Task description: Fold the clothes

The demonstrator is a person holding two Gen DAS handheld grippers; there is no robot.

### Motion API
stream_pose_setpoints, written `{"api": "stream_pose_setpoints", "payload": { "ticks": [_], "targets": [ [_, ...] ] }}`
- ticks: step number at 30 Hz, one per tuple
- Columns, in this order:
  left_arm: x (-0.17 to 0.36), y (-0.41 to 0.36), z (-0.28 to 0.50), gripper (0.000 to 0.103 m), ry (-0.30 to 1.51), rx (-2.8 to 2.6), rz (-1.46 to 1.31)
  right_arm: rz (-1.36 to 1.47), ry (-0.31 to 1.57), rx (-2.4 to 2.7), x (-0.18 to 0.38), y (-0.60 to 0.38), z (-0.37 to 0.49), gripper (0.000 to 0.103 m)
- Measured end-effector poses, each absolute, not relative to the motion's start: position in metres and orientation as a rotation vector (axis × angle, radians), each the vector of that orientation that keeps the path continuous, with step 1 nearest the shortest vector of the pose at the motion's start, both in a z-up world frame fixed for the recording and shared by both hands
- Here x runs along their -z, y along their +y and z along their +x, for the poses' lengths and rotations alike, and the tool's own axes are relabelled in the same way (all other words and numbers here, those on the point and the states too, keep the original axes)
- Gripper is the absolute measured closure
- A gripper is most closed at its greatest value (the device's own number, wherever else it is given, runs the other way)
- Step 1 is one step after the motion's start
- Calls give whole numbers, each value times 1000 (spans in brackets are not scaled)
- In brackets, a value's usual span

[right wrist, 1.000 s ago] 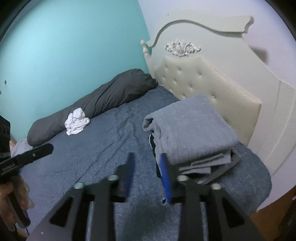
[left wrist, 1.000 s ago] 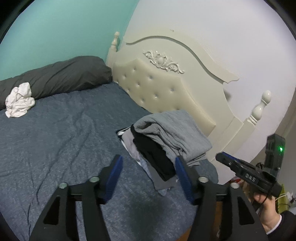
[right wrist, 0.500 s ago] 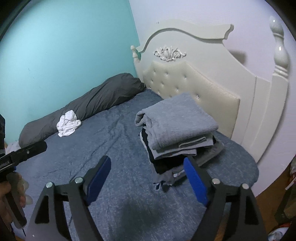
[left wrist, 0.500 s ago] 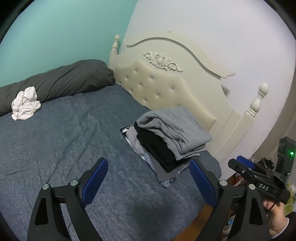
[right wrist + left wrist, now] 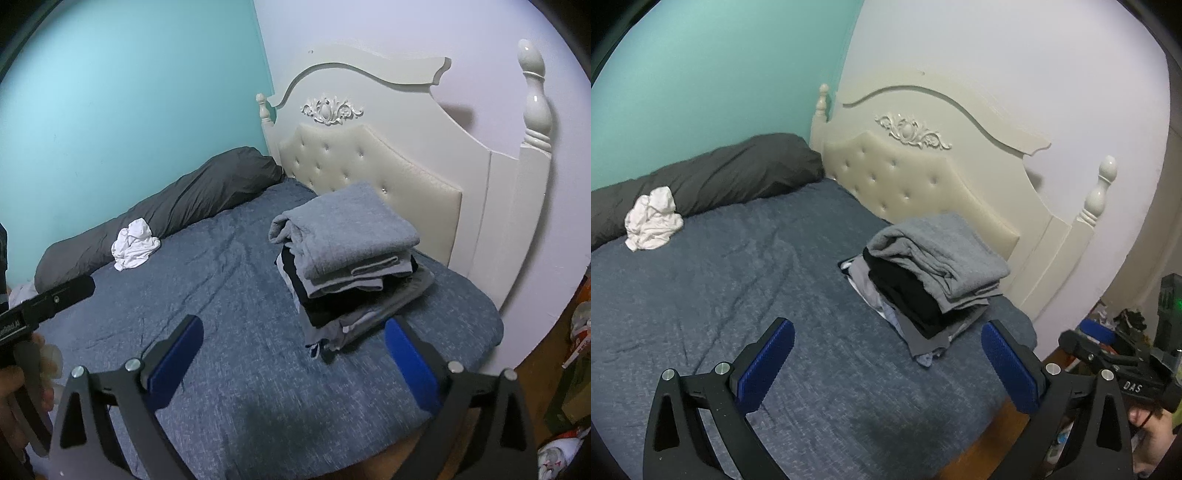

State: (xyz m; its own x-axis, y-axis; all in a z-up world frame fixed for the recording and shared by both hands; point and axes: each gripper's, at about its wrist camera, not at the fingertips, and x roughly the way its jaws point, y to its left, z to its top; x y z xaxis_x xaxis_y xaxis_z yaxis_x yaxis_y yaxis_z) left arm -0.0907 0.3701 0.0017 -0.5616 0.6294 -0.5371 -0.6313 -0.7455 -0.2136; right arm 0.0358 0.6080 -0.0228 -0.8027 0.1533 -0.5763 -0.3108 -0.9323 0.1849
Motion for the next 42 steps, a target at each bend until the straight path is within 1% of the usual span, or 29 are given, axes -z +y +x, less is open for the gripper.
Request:
{"api": "stream_pose_setpoints", "payload": {
  "ticks": [3,8,15,23,34,42],
  "targets": [
    [-2,367,-87,0,2,-2287,-784,-857,405,-2726,24,605,40,3],
    [-6,361,-77,0,7,-2319,-758,-854,358,-2729,22,595,48,3],
    [-13,353,-64,0,13,-2311,-732,-853,363,-2724,20,588,60,3],
    [-13,350,-49,0,57,-2321,-733,-846,364,-2732,16,579,74,3],
    [-11,337,-37,0,53,-2347,-736,-845,362,-2738,15,566,94,3],
    [-11,333,-30,0,86,-2376,-709,-833,368,-2747,14,559,99,3]
  ]
}}
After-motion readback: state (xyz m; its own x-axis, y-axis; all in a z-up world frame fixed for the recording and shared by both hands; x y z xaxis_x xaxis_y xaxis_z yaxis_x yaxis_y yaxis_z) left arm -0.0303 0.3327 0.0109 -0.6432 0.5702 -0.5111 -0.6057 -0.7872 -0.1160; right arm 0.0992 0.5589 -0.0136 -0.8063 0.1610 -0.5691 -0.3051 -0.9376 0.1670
